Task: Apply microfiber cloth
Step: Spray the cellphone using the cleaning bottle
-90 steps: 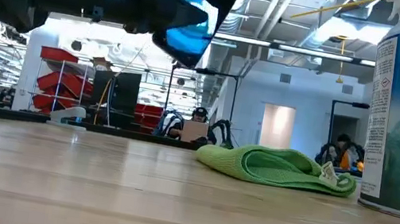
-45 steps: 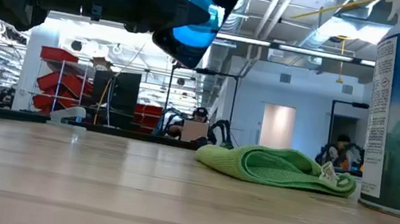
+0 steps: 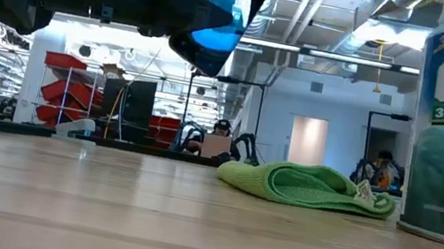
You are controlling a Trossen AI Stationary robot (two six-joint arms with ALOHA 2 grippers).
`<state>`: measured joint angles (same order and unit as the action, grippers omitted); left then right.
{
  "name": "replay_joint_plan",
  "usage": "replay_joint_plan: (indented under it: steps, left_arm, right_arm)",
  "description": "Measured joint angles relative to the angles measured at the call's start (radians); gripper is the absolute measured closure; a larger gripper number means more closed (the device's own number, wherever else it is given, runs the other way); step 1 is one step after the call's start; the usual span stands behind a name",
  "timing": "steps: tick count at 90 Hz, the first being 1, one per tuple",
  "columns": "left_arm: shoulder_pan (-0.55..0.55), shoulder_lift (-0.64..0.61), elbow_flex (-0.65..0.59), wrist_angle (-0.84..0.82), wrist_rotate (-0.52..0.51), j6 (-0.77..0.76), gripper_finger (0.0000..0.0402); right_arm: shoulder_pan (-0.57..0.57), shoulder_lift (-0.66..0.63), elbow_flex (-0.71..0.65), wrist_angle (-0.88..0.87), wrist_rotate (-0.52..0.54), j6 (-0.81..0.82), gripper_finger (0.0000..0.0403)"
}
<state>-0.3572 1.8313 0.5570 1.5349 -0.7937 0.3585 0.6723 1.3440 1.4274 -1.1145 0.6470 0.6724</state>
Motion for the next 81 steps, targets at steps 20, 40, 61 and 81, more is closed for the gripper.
replay_joint_plan:
  steps: [20, 40, 61, 81]
  left_arm:
    - [0.0, 0.0, -0.001, 0.0, 0.0, 0.0, 0.04]
    - [-0.007, 0.0, -0.001, 0.0, -0.005, 0.007, 0.04]
    - [-0.047, -0.001, -0.029, 0.038, -0.007, 0.022, 0.04]
    - [-0.088, -0.011, -0.041, 0.034, -0.01, 0.011, 0.04]
  right_arm:
    - [0.02, 0.001, 0.007, -0.185, 0.085, 0.162, 0.0403]
    - [0.082, 0.019, 0.004, -0.46, 0.166, 0.554, 0.0403]
    - [0.3, 0.018, -0.143, -0.417, 0.281, 0.874, 0.0403]
    - [0.485, 0.02, -0.387, -0.204, 0.359, 1.202, 0.0403]
